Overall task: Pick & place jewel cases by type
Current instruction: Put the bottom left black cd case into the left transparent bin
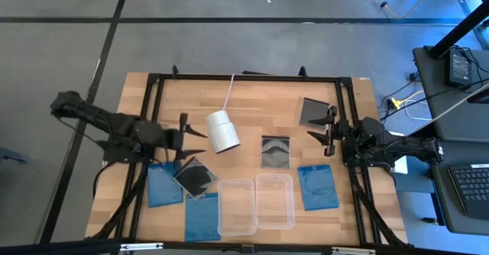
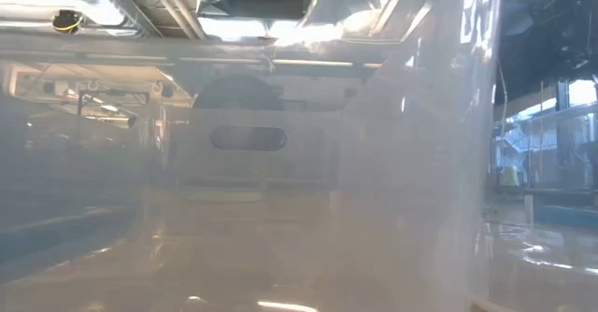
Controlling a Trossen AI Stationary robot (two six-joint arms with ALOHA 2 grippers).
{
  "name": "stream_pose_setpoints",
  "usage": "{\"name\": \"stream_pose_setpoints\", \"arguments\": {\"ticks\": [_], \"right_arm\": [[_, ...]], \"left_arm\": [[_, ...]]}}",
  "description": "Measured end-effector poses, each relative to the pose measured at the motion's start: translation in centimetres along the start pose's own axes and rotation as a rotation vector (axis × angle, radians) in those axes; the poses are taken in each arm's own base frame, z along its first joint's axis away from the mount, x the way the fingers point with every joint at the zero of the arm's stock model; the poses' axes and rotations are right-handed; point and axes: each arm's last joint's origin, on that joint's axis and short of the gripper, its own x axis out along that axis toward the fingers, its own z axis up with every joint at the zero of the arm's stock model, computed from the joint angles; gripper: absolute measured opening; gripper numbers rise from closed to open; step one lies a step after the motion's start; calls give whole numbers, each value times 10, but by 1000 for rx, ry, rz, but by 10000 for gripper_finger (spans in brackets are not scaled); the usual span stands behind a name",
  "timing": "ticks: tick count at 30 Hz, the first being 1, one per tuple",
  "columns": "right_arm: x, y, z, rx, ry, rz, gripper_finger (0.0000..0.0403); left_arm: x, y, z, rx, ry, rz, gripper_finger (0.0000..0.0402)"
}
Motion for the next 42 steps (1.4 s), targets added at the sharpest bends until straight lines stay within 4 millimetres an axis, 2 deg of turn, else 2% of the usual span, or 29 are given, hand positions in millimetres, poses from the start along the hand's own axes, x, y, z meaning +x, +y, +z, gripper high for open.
{"name": "stream_pose_setpoints", "arguments": {"ticks": [4, 7, 11, 17, 21, 28, 34, 42], "right_arm": [[0, 0, -1, 2, 8, 0, 193], [0, 0, -1, 3, 8, 1, 193], [0, 0, -1, 3, 8, 1, 193], [0, 0, -1, 0, 8, -7, 193], [0, 0, -1, 3, 14, -6, 193], [0, 0, -3, 60, 28, -6, 193], [0, 0, -3, 109, 29, -7, 193], [0, 0, -3, 111, 30, -7, 193]], "left_arm": [[0, -23, 18, 103, 187, 26, 212], [2, -40, 30, 132, 233, 34, 212], [6, -70, 33, 173, 257, -47, 212], [13, -118, 18, 229, 332, -158, 212], [20, -140, 5, 223, 389, -160, 212], [27, -162, -5, 63, 579, -241, 212], [25, -181, -5, 191, 745, -207, 208], [37, -204, -29, 261, 851, -125, 195]]}}
